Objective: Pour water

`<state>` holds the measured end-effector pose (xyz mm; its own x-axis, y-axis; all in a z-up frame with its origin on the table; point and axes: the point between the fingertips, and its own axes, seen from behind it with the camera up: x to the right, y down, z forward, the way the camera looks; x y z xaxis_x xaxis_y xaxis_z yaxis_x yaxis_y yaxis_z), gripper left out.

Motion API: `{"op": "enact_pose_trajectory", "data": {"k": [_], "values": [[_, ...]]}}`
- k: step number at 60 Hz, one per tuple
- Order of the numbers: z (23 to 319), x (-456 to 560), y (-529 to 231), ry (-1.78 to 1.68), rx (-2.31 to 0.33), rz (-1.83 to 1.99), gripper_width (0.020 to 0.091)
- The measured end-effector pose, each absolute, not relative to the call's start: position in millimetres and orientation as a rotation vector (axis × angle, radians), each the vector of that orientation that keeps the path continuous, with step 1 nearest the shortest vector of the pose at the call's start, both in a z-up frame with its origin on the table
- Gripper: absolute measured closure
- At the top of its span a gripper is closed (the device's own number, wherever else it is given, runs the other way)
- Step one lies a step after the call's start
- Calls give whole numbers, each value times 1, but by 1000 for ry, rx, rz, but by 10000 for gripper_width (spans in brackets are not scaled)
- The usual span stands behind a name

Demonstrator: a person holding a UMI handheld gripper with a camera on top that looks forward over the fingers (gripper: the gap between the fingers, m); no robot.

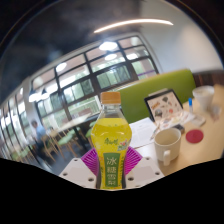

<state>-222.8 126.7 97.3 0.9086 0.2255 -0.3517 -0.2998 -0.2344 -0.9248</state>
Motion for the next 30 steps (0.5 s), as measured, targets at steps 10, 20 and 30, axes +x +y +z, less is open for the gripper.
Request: {"op": "enact_pose_trajectory", "data": {"k": [10,20,30], "values": [[127,-233,144,589,-1631,1151,826],[129,-222,167,995,-1429,1612,829],[143,-216,162,1312,-1171,1876,828]]}}
